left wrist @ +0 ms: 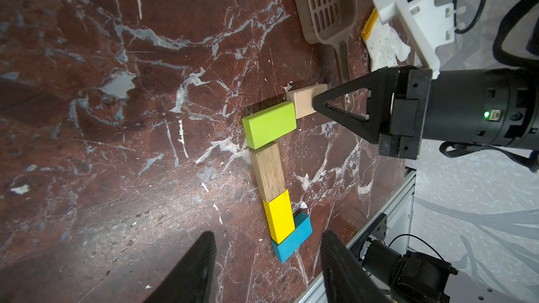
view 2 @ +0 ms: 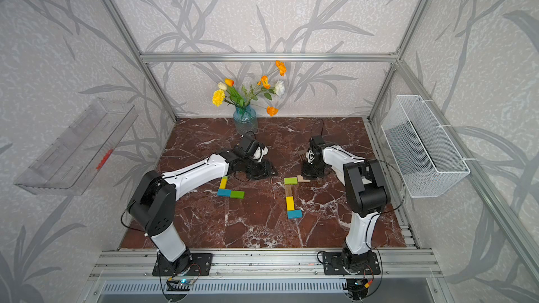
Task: Assemble the letter c with building blocks
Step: Assemble the building block at the center of the board.
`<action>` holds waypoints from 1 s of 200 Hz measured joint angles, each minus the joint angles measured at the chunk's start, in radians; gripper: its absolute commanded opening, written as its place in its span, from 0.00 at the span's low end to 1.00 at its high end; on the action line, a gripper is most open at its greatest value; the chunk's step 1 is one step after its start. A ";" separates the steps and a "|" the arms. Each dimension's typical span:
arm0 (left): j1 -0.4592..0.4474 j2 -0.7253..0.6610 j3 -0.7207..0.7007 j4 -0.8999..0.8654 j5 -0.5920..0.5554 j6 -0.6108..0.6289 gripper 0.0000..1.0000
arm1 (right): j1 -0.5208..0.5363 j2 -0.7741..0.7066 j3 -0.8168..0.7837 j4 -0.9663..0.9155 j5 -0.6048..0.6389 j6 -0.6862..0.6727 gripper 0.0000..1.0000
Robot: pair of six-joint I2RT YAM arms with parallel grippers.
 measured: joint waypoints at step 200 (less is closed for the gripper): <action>0.091 -0.006 0.081 -0.088 -0.211 -0.020 0.67 | -0.010 -0.143 0.007 0.069 -0.031 -0.021 0.23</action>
